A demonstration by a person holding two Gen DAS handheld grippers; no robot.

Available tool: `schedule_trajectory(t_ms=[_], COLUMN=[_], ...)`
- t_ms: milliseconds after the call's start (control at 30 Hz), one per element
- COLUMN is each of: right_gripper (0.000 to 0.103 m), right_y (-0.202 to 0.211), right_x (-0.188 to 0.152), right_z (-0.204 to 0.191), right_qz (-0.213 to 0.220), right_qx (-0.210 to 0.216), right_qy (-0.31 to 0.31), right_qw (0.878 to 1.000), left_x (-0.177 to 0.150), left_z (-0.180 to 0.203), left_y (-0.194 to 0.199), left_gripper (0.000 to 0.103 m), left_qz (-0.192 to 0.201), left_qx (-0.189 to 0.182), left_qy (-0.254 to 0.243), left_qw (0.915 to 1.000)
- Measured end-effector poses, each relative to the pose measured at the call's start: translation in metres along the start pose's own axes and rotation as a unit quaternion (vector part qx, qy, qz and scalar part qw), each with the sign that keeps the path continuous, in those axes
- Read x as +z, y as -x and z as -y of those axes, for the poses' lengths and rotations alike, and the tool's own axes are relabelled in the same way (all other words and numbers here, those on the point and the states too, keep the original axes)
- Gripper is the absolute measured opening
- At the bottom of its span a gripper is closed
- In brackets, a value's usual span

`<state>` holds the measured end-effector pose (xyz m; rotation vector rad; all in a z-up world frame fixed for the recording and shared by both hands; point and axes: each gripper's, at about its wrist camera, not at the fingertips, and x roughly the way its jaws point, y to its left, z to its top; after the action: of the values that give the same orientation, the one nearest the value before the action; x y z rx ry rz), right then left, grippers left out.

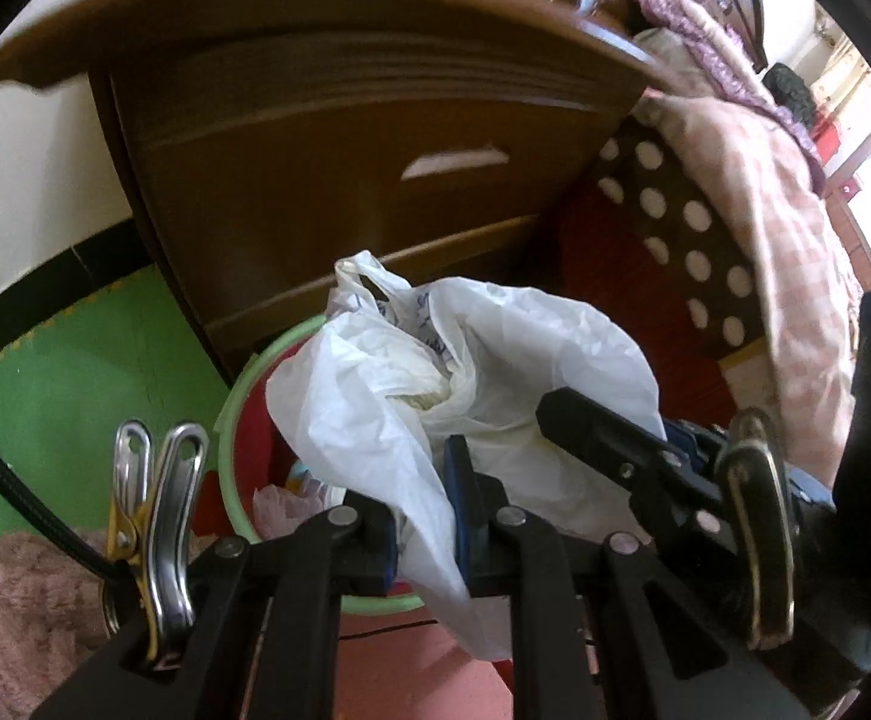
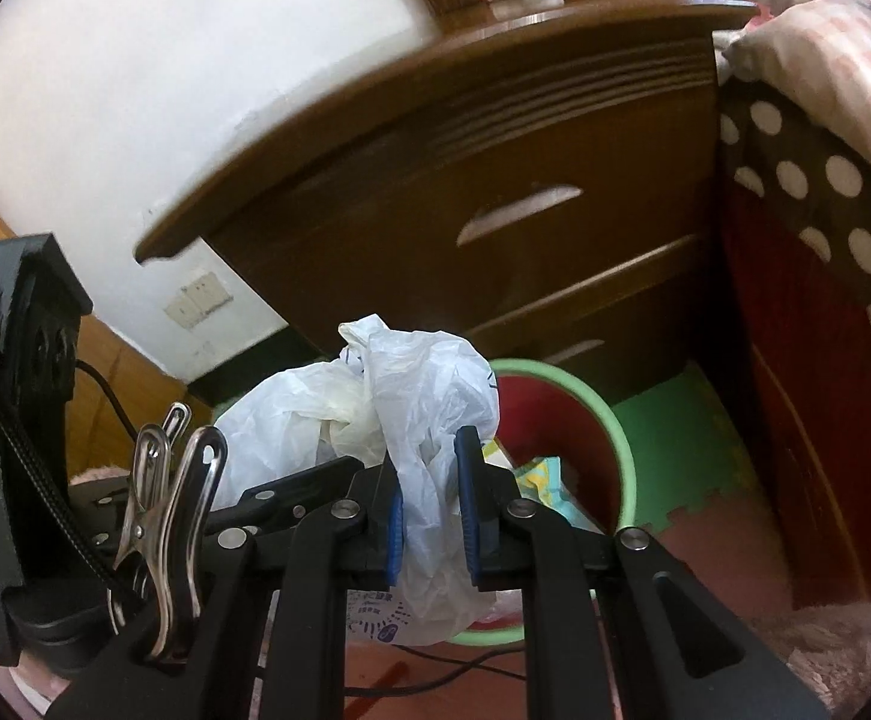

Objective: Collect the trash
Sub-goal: 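Carry the white bag with the right tool down over the red bin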

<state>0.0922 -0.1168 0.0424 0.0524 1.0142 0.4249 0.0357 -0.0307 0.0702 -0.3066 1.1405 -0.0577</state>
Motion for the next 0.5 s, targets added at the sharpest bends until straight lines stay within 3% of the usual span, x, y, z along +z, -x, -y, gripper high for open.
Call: schedule_trajectory(t_ms=[500], right_gripper=[0.016], right_y=[-0.043], right_x=[-0.013], right_z=[0.026], right_qz=[-0.032], right_qx=[0.006], right_qy=[-0.029], right_qw=[0.999], left_x=[-0.006], left_z=[-0.017], left_y=[-0.049], left_gripper=[0.013], left_qz=[-0.036], left_qx=[-0.004], left_qy=[0.021], left_qw=[0.9991])
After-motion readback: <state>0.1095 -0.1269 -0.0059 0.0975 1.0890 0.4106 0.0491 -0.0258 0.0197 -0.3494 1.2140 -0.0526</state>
